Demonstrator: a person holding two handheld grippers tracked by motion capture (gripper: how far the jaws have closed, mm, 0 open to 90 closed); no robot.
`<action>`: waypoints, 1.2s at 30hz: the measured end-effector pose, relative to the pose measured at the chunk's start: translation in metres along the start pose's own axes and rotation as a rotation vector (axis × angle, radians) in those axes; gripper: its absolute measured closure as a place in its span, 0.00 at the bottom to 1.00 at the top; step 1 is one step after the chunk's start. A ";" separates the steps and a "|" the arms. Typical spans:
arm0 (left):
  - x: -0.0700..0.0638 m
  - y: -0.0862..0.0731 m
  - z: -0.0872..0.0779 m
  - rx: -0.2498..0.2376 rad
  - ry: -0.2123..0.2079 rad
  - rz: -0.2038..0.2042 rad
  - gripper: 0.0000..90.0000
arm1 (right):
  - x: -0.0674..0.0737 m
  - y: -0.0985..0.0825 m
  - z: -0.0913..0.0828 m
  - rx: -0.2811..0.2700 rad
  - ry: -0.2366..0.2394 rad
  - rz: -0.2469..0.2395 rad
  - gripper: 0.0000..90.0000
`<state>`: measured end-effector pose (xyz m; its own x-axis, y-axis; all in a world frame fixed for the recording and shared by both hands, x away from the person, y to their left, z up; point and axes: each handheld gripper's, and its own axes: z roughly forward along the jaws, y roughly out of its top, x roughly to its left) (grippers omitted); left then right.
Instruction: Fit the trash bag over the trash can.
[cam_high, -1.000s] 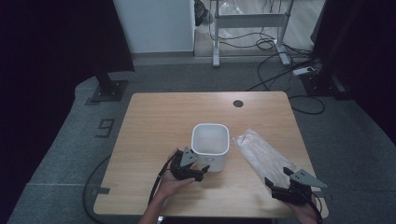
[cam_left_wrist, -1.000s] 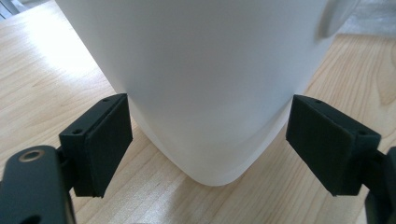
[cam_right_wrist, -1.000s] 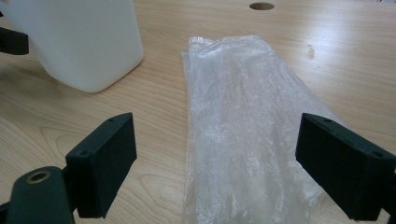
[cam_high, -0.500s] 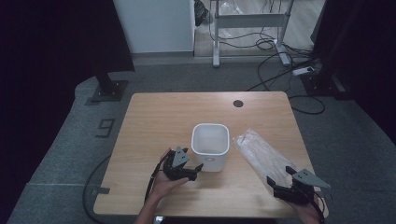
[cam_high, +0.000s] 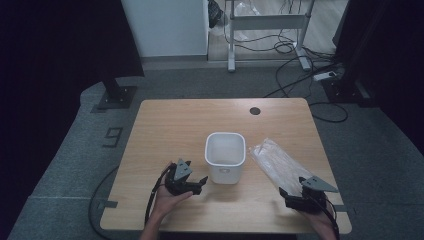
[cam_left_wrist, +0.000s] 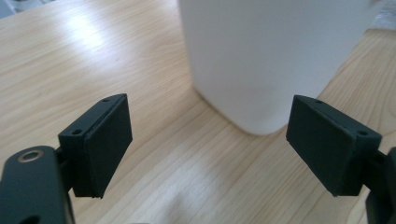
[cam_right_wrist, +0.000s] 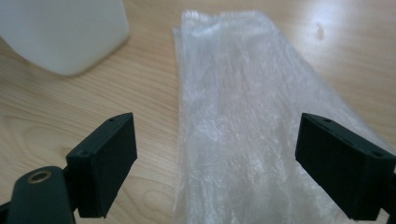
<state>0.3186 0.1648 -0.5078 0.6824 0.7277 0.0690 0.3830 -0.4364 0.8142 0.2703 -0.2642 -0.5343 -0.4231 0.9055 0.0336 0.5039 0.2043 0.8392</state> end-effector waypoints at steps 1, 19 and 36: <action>0.001 -0.003 -0.002 0.005 0.007 -0.006 0.16 | -0.001 0.000 0.004 0.019 -0.009 -0.005 0.14; 0.013 -0.015 -0.013 0.007 0.038 -0.060 0.16 | -0.012 -0.004 0.024 0.149 -0.064 0.012 0.45; 0.014 -0.017 -0.014 0.019 0.055 -0.061 0.16 | -0.025 -0.005 0.008 0.076 -0.101 -0.030 0.99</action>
<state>0.3132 0.1896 -0.5126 0.6222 0.7812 0.0516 0.4347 -0.3995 0.8071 0.2839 -0.2848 -0.5439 -0.3626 0.9306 -0.0496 0.5491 0.2564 0.7954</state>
